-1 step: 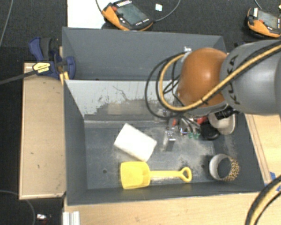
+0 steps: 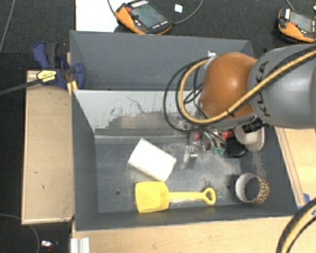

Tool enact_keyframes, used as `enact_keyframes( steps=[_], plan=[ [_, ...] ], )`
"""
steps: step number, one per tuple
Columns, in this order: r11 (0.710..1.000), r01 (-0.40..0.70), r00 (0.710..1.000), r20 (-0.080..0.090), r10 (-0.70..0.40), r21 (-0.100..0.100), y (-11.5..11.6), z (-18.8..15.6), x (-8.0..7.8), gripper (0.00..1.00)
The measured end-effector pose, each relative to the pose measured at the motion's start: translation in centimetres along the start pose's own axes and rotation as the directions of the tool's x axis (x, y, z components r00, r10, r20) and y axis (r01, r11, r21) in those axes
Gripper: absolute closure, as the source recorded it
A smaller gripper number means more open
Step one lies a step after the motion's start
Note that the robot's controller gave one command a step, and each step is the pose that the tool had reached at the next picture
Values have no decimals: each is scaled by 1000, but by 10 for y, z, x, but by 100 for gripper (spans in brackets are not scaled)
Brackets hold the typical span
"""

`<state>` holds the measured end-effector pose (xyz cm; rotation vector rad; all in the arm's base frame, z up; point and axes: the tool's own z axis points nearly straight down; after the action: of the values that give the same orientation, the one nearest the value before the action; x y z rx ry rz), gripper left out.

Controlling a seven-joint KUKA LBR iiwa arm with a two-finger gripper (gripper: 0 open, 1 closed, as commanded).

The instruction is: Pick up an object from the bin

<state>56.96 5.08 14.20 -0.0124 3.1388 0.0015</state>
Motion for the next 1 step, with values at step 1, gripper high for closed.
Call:
enact_keyframes(
  steps=[1],
  plan=[
    [999, 33, 999, -3, -33, -3, 141, 73, 30, 0]
  ],
)
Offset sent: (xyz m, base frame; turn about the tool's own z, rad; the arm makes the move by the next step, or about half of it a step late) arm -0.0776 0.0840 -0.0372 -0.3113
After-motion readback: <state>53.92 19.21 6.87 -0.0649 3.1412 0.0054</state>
